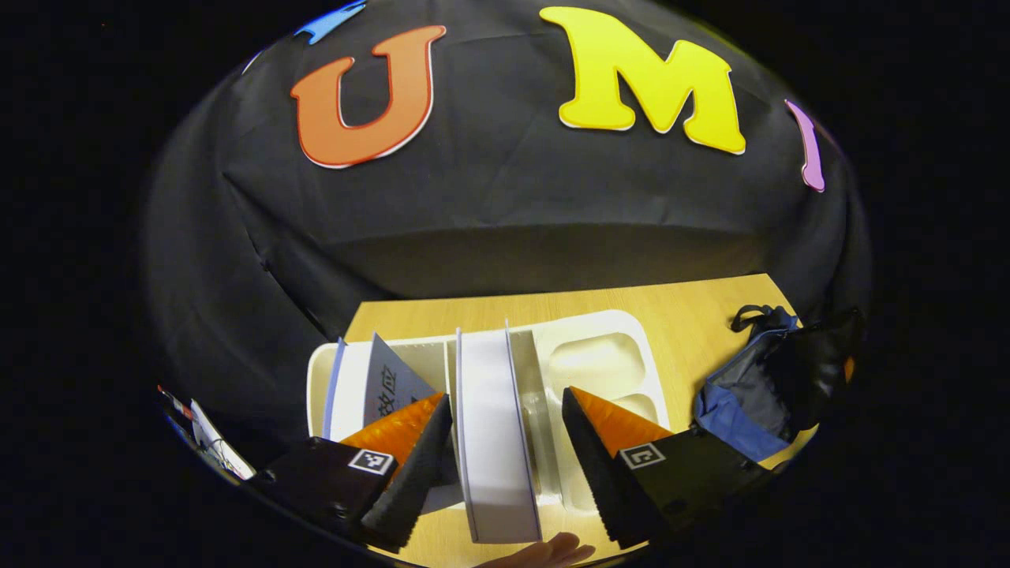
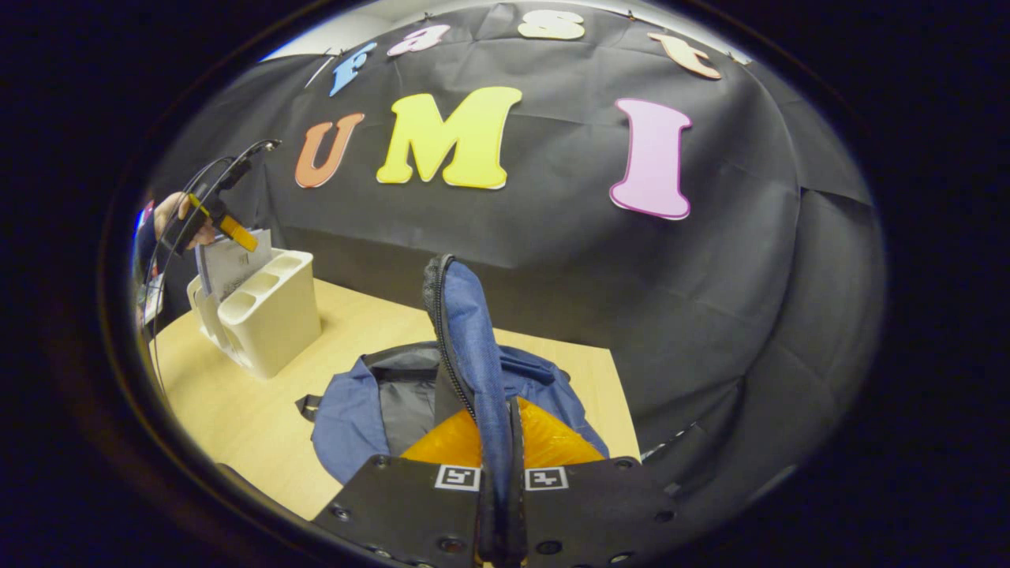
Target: Open the schoolbag, grab two books from the bookshelf and put them into the schoolbag.
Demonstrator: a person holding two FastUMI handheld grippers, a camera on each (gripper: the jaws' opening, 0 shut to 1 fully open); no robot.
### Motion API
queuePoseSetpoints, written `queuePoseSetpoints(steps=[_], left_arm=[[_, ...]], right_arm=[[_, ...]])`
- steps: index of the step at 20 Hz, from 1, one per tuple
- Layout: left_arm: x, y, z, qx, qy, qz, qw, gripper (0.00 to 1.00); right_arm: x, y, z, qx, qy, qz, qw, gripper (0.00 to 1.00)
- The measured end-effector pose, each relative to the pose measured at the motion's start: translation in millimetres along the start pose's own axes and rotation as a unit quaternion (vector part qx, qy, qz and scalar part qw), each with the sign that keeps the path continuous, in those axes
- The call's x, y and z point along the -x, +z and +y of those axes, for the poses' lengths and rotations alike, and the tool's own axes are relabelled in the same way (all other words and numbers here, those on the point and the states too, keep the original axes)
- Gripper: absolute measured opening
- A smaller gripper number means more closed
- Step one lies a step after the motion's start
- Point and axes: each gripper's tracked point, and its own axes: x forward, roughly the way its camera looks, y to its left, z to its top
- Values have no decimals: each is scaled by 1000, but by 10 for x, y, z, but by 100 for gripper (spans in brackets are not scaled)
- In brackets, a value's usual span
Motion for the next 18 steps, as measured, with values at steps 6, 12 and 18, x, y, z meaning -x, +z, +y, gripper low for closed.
queuePoseSetpoints(steps=[6, 12, 18], left_arm=[[-106, -262, 63, -5, 35, 99, 994, 51], [228, -455, -120, -12, 29, 105, 994, 44], [773, -666, -192, -13, 21, 67, 997, 44]], right_arm=[[4, -68, 50, -9, 7, -1, 1000, 6], [24, -162, 88, -10, 9, 3, 1000, 6], [22, -209, 206, -5, 13, 6, 1000, 6]])
